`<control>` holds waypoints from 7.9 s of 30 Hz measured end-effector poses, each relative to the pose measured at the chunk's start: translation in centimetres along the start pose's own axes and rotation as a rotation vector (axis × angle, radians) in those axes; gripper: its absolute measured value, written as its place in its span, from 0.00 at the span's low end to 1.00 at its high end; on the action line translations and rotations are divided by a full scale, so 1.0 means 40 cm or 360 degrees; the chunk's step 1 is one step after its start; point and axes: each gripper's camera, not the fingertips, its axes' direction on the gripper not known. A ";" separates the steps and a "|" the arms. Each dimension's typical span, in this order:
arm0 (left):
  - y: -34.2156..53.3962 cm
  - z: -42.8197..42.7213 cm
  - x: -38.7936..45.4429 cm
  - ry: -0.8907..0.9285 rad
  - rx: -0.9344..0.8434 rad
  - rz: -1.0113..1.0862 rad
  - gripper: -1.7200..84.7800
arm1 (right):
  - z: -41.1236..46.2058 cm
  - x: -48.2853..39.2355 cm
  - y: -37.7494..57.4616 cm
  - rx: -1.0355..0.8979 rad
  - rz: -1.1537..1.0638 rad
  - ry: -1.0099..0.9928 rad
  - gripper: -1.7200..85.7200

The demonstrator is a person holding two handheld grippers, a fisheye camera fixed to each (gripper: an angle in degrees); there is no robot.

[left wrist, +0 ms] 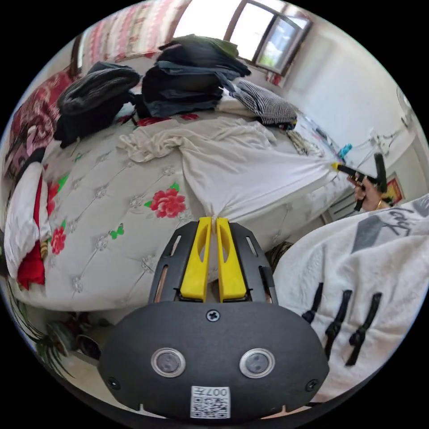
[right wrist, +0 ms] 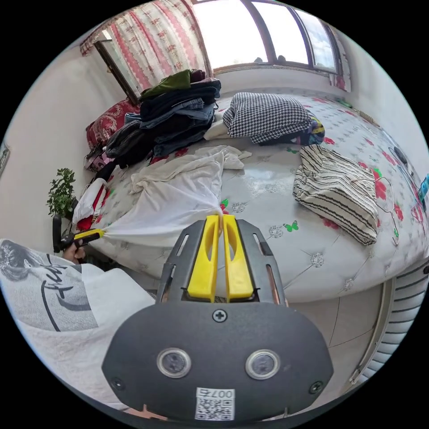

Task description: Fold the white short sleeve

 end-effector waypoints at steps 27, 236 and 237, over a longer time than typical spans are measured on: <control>0.098 -0.118 -0.281 0.0218 0.0056 -0.0542 0.01 | 0.194 -0.228 0.006 -0.0441 -0.0384 -0.0195 0.06; 0.079 -0.283 -0.086 0.0132 -0.0181 -0.0232 0.01 | -0.171 -0.093 0.133 -0.0365 0.0029 -0.0685 0.02; 0.084 -0.294 -0.092 0.0144 -0.0174 -0.0240 0.01 | -0.205 -0.070 0.140 -0.0349 0.0073 -0.0774 0.02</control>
